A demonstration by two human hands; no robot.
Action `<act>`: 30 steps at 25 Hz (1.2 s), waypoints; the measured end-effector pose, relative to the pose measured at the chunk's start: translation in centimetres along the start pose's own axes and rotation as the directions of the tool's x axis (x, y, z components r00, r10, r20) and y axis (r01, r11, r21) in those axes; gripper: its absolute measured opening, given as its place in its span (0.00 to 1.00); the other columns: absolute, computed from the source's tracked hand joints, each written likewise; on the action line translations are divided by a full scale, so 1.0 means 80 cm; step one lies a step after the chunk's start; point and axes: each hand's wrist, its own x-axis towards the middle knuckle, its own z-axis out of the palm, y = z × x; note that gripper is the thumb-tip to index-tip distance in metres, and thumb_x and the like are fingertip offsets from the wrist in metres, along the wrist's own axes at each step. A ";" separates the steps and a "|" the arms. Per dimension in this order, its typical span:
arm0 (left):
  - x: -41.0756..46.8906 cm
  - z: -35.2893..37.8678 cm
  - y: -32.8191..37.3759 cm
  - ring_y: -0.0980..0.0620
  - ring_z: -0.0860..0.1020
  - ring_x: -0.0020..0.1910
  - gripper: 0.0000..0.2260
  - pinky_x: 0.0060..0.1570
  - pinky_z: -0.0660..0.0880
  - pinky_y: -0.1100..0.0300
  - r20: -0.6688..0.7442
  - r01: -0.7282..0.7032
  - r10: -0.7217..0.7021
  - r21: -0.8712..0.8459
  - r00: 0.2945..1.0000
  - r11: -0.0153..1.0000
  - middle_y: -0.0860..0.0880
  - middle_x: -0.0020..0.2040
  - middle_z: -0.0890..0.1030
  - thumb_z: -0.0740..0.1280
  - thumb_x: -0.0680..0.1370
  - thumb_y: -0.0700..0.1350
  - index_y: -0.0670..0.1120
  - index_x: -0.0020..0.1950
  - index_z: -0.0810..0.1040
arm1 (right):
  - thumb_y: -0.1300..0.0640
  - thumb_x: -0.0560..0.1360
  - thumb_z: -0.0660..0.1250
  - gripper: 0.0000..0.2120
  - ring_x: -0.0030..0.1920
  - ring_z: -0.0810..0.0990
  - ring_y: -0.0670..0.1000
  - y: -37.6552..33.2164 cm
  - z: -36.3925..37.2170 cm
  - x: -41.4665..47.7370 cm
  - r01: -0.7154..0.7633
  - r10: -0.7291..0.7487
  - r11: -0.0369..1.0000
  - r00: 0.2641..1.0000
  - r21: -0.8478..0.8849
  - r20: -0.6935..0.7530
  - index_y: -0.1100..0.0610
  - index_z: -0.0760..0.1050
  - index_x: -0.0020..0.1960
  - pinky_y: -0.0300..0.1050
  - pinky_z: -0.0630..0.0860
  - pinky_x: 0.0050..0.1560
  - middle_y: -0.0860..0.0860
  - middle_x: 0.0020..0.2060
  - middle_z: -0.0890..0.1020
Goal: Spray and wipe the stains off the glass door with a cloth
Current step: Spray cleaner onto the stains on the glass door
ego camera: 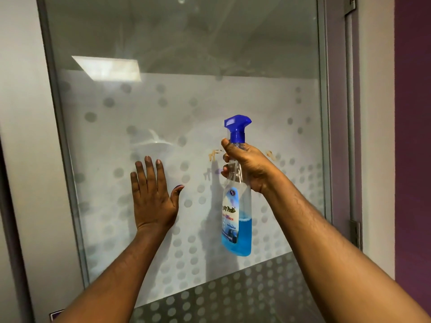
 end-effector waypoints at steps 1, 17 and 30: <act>0.000 0.002 -0.001 0.37 0.49 0.79 0.36 0.78 0.48 0.44 -0.005 -0.004 0.004 0.000 1.000 1.000 0.38 0.80 0.51 0.38 0.80 0.64 0.41 0.80 0.50 | 0.47 0.69 0.74 0.20 0.31 0.80 0.51 -0.003 -0.001 0.002 -0.002 0.002 1.000 1.000 0.005 -0.020 0.57 0.73 0.53 0.47 0.80 0.37 0.53 0.37 0.79; -0.002 0.006 0.000 0.37 0.48 0.80 0.34 0.78 0.42 0.47 -0.070 0.000 0.000 0.004 0.998 1.000 0.38 0.80 0.50 0.41 0.81 0.62 0.41 0.80 0.48 | 0.41 0.59 0.77 0.33 0.32 0.81 0.51 -0.004 -0.049 -0.018 -0.137 0.137 0.991 0.988 0.002 -0.070 0.57 0.76 0.58 0.48 0.81 0.38 0.53 0.36 0.80; -0.002 0.006 0.001 0.38 0.47 0.80 0.34 0.78 0.37 0.50 -0.095 0.009 -0.010 -0.008 0.995 1.000 0.38 0.80 0.49 0.42 0.81 0.63 0.42 0.80 0.48 | 0.34 0.67 0.69 0.30 0.36 0.81 0.52 -0.018 -0.074 -0.004 -0.139 0.119 0.984 0.979 -0.112 -0.163 0.55 0.75 0.57 0.50 0.81 0.42 0.56 0.47 0.79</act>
